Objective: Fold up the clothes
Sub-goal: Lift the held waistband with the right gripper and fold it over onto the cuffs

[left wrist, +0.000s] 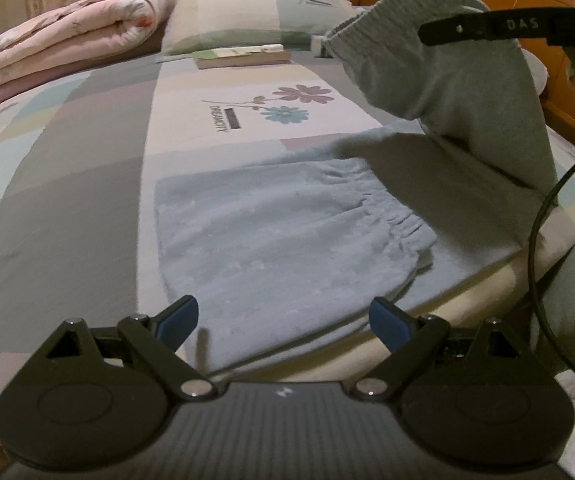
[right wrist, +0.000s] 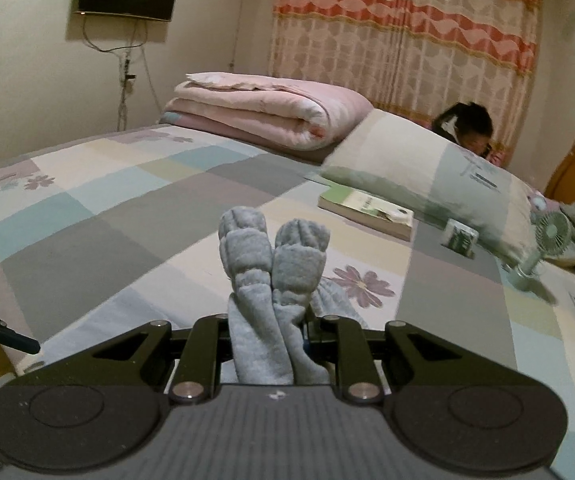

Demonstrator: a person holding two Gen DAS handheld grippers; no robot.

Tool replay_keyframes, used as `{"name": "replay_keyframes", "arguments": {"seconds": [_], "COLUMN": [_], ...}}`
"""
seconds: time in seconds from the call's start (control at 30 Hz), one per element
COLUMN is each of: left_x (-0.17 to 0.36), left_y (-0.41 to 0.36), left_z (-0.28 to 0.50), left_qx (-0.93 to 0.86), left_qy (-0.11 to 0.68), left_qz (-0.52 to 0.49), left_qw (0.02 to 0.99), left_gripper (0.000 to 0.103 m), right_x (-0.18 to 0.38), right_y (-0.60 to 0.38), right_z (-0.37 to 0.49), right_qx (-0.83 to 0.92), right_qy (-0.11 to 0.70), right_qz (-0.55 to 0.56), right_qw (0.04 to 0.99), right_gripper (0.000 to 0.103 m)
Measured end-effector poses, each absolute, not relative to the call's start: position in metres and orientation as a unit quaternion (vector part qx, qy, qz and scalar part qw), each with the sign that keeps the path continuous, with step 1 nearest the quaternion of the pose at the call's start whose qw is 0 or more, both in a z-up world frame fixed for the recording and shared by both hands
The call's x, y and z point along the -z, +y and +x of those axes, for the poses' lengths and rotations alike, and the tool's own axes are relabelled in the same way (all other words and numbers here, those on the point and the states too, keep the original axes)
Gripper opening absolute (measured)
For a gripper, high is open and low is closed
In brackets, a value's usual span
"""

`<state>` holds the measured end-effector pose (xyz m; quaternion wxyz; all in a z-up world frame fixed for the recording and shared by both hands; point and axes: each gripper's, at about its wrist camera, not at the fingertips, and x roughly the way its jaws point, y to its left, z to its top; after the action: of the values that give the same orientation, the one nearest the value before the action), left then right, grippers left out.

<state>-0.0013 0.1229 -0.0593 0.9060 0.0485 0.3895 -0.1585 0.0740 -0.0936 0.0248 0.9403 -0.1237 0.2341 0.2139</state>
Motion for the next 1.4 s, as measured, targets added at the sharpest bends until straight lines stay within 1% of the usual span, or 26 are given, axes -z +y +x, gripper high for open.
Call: {"name": "replay_keyframes", "arguments": {"seconds": [0.57, 0.83, 1.0, 1.13, 1.4], "left_x": [0.06, 0.064, 0.066, 0.068, 0.069], "left_y": [0.161, 0.18, 0.192, 0.198, 0.206], "left_z": [-0.01, -0.018, -0.022, -0.024, -0.029], "left_qx": [0.108, 0.073, 0.051, 0.038, 0.023], "left_qy": [0.383, 0.388, 0.393, 0.397, 0.399], "left_qz": [0.014, 0.003, -0.005, -0.009, -0.017], "left_qw": [0.917, 0.919, 0.918, 0.917, 0.917], "left_gripper": [0.093, 0.093, 0.093, 0.093, 0.093], "right_x": [-0.022, -0.007, -0.001, 0.017, 0.059], "right_y": [-0.013, 0.019, 0.036, 0.053, 0.084], "right_z": [0.068, 0.065, 0.056, 0.049, 0.036], "right_qx": [-0.271, -0.277, -0.293, -0.294, -0.319], "right_qy": [0.22, 0.218, 0.204, 0.197, 0.221], "right_qz": [-0.176, -0.218, -0.247, -0.293, -0.355], "right_qw": [0.92, 0.91, 0.901, 0.888, 0.851], "right_gripper": [0.024, 0.024, 0.024, 0.024, 0.025]}}
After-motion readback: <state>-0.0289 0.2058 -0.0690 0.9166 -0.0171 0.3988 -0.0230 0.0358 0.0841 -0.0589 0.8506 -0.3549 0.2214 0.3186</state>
